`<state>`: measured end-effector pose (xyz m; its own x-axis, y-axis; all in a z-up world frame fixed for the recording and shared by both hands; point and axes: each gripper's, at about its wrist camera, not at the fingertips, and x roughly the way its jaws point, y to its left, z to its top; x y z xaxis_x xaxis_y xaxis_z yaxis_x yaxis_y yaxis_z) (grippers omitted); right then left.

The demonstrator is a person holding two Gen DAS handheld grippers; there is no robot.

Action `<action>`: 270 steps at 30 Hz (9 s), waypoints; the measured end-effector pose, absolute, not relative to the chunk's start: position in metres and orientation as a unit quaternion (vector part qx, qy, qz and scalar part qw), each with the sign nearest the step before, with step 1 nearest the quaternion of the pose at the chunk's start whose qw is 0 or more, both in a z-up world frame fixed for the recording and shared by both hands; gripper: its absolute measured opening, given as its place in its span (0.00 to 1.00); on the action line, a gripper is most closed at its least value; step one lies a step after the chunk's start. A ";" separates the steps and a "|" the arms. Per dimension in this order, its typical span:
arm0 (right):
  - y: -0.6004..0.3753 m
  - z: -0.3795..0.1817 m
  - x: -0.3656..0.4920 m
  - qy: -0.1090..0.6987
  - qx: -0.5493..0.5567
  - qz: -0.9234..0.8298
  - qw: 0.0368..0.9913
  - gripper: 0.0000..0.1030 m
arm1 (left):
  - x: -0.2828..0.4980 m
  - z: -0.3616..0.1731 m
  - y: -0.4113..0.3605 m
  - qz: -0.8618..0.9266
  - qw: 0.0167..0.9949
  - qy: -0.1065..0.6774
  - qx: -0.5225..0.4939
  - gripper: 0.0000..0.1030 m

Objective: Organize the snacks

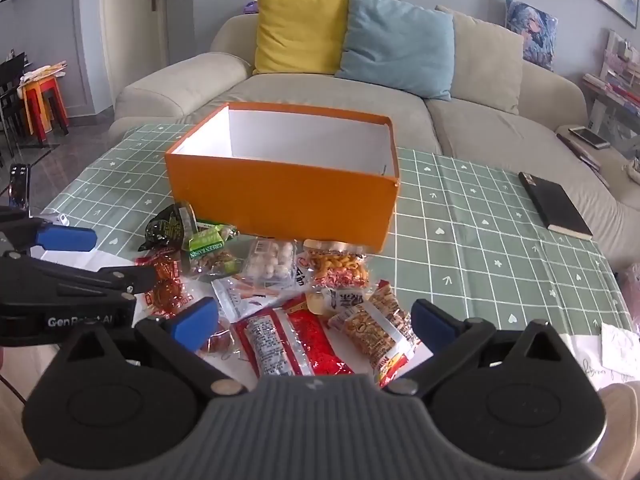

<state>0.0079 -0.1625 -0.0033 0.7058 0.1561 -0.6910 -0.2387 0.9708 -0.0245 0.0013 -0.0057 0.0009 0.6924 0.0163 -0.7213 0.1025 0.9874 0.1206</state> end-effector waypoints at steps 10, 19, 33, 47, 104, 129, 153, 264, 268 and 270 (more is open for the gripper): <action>-0.169 -0.002 0.015 0.365 -0.036 0.091 0.926 0.96 | 0.003 0.003 -0.008 -0.033 0.917 0.390 0.080 0.78; -0.170 -0.005 0.014 0.369 -0.051 0.090 0.924 0.96 | 0.005 0.002 -0.013 -0.040 0.916 0.392 0.077 0.78; -0.172 -0.009 0.014 0.376 -0.042 0.090 0.921 0.96 | 0.002 -0.005 -0.013 -0.029 0.912 0.398 0.093 0.78; -0.170 -0.009 0.015 0.369 -0.048 0.092 0.923 0.96 | 0.005 -0.010 -0.016 -0.030 0.911 0.398 0.104 0.78; -0.183 -0.075 0.042 0.403 -0.054 0.120 0.906 0.64 | 0.024 -0.065 0.018 -0.115 0.877 0.466 -0.032 0.65; -0.179 -0.118 0.080 0.382 -0.204 0.085 0.897 0.68 | 0.055 -0.092 -0.021 -0.139 0.865 0.479 0.059 0.53; -0.167 -0.109 0.067 0.353 -0.261 0.082 0.895 0.45 | 0.055 -0.075 -0.010 -0.092 0.873 0.477 0.043 0.49; -0.157 -0.059 0.086 0.396 -0.029 0.157 0.904 0.75 | 0.079 -0.067 0.079 0.041 0.857 0.485 -0.171 0.77; -0.152 -0.083 0.081 0.417 -0.041 0.157 0.894 0.75 | 0.076 -0.080 0.073 0.063 0.849 0.492 -0.182 0.77; -0.149 -0.092 0.080 0.426 -0.052 0.156 0.890 0.75 | 0.077 -0.086 0.071 0.076 0.846 0.494 -0.187 0.77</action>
